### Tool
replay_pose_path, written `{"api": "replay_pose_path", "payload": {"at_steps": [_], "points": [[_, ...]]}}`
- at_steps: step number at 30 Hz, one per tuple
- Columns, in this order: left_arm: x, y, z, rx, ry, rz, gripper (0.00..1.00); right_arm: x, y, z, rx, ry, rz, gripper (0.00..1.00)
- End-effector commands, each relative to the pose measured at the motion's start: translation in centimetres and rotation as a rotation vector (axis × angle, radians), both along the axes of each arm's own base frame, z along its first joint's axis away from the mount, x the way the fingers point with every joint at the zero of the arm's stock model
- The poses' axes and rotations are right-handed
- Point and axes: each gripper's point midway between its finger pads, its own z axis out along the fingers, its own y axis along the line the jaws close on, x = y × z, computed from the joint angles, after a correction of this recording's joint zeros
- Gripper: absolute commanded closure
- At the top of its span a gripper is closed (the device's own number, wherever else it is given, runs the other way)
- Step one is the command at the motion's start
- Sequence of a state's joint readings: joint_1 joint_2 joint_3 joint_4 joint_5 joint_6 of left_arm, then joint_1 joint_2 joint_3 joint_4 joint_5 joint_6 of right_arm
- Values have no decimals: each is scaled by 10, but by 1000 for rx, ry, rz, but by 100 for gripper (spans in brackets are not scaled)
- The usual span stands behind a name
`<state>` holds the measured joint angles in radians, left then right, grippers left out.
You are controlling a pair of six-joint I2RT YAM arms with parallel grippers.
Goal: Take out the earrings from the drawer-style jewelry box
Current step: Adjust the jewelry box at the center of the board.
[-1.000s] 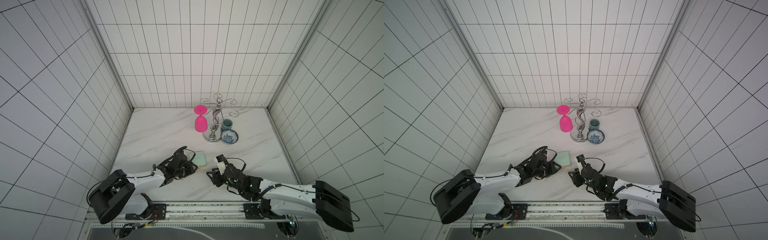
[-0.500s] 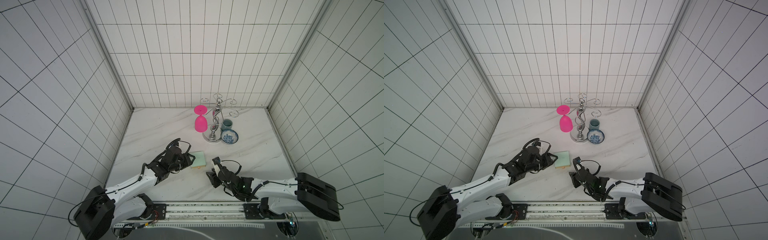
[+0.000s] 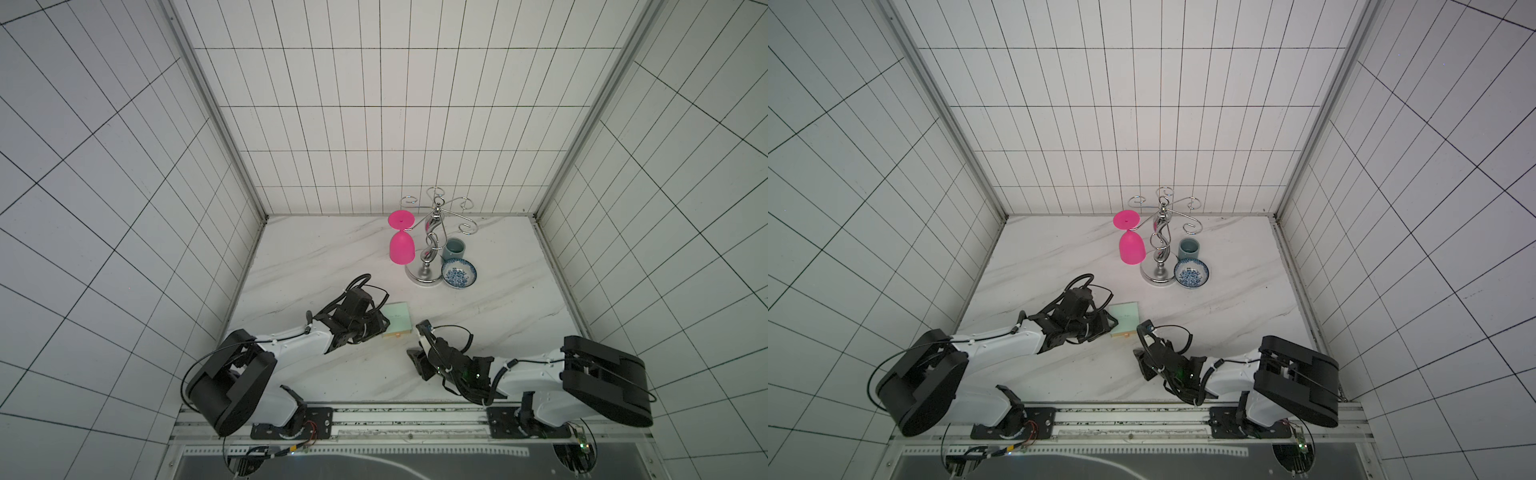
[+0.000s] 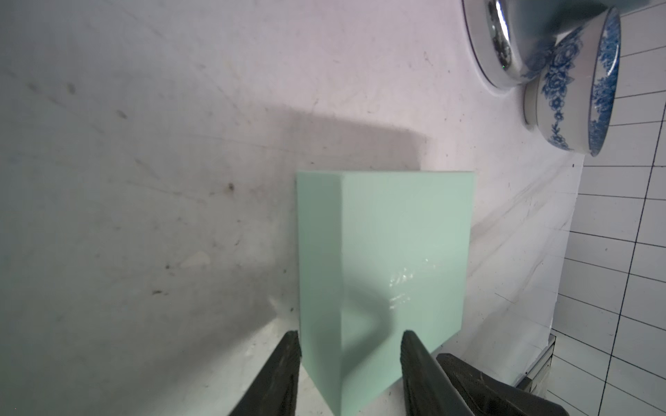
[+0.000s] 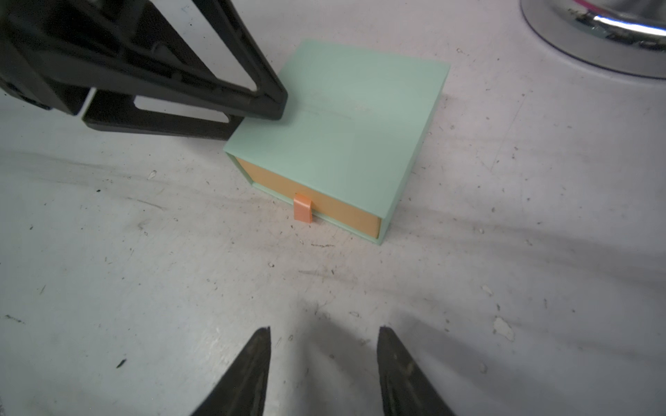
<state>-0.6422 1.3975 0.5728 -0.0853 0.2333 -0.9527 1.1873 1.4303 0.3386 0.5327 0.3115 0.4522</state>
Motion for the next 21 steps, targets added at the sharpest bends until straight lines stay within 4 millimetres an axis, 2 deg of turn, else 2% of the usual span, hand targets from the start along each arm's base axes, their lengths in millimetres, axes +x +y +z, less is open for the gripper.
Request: {"api": "replay_pose_path", "payload": {"at_steps": [1,7,14,21], "points": [[4,-6,3,-17,-15,19,57,15,20,35,85,-109,-14,49],[1,-12,0,-10,-16,10,61,22,24,25,43,-137,-21,50],[3,-12,-5,21,-10,9,63,40,19,19,11,-150,-66,52],[4,-13,-7,31,-10,0,63,47,34,18,-6,-168,-17,51]]}}
